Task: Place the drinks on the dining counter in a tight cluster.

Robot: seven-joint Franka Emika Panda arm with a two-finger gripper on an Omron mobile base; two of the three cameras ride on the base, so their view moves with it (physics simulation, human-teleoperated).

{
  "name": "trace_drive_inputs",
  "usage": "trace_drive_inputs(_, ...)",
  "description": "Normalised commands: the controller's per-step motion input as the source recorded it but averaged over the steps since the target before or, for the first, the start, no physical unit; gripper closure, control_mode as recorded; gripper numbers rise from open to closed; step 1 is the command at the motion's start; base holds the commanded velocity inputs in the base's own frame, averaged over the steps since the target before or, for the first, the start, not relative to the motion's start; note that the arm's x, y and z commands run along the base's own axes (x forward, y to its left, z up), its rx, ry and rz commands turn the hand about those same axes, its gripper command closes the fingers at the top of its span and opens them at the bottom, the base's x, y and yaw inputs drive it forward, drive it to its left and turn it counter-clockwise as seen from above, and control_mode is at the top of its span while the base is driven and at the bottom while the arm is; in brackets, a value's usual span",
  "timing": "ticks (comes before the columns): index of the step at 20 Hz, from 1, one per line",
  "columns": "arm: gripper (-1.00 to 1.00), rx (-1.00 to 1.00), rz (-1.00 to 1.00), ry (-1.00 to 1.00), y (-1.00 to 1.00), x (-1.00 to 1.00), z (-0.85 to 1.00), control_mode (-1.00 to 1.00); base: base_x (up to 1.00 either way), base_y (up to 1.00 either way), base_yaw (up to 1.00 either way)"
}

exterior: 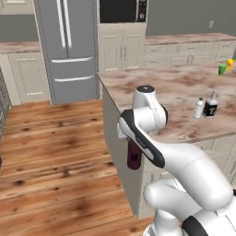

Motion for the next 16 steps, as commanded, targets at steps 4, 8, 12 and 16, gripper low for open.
trace_drive_inputs(4,1.0,0.0,0.0,0.0,0.0,0.0,0.0,1.0,0.19,-0.71,0.0)
trace_drive_inputs(8,1.0,0.0,0.0,0.0,0.0,0.0,0.0,1.0,0.21,-0.7,0.0)
trace_drive_inputs(12,1.0,0.0,0.0,0.0,0.0,0.0,0.0,1.0,0.21,-0.71,0.0)
trace_drive_inputs(16,1.0,0.0,0.0,0.0,0.0,0.0,0.0,1.0,0.21,-0.71,0.0)
